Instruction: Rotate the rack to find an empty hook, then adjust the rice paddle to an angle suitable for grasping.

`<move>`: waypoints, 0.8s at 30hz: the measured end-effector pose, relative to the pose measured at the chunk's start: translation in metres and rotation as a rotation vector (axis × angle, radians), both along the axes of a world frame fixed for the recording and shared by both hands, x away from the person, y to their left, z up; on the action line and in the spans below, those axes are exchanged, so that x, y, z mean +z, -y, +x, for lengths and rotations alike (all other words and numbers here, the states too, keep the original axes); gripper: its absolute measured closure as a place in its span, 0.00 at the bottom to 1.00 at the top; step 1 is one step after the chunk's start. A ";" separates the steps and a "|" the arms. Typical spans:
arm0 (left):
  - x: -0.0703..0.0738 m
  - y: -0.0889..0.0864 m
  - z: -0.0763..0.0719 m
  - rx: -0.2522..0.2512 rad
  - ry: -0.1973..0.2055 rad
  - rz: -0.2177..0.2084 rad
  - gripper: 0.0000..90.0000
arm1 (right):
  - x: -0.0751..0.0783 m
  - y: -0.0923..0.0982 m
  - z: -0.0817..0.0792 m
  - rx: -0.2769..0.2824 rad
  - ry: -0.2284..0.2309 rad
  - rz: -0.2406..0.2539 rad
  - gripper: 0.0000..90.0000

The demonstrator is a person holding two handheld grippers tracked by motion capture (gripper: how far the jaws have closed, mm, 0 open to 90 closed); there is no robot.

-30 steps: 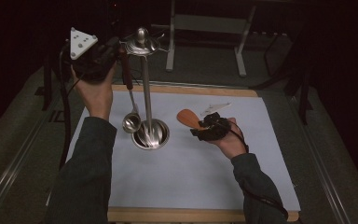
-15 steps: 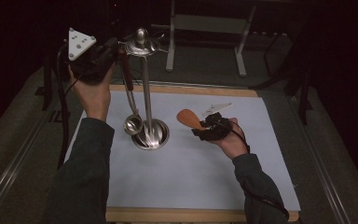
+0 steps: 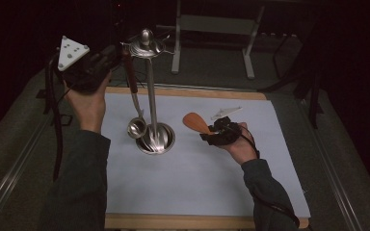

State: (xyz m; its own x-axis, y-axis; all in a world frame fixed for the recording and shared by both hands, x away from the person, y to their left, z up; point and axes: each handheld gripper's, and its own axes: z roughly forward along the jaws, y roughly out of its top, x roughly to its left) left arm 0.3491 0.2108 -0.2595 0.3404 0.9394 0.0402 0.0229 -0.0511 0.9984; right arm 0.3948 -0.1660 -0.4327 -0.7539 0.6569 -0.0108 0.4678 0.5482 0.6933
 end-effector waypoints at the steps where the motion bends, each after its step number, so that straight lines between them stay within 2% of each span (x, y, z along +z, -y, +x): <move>1: -0.002 -0.002 -0.002 -0.003 -0.001 0.001 1.00 | 0.000 0.000 0.000 -0.003 -0.001 0.000 0.56; 7: -0.013 -0.010 -0.006 -0.001 -0.022 0.026 0.99 | -0.003 0.001 0.001 -0.004 -0.006 -0.005 0.56; 10: -0.020 -0.015 -0.009 0.000 -0.029 0.015 0.99 | -0.004 0.002 0.003 -0.008 -0.007 -0.013 0.56; 14: -0.033 -0.020 -0.015 -0.001 -0.042 0.023 0.98 | -0.007 0.004 0.005 -0.020 -0.004 -0.032 0.56; 16: -0.041 -0.022 -0.018 -0.002 -0.055 0.039 0.97 | -0.009 0.005 0.006 -0.021 -0.013 -0.041 0.56; 21: -0.070 -0.032 -0.028 -0.001 -0.095 0.034 0.96 | -0.018 0.010 0.011 -0.042 -0.023 -0.049 0.58; 24: -0.091 -0.037 -0.033 0.009 -0.131 0.044 0.94 | -0.025 0.011 0.016 -0.068 -0.032 -0.052 0.66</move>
State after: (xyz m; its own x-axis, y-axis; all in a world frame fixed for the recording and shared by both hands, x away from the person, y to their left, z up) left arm 0.3161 0.2482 -0.3501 0.3367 0.9409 0.0370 0.1536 -0.0936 0.9837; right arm 0.4104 -0.1775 -0.4576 -0.7077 0.7062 -0.0225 0.5270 0.5488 0.6489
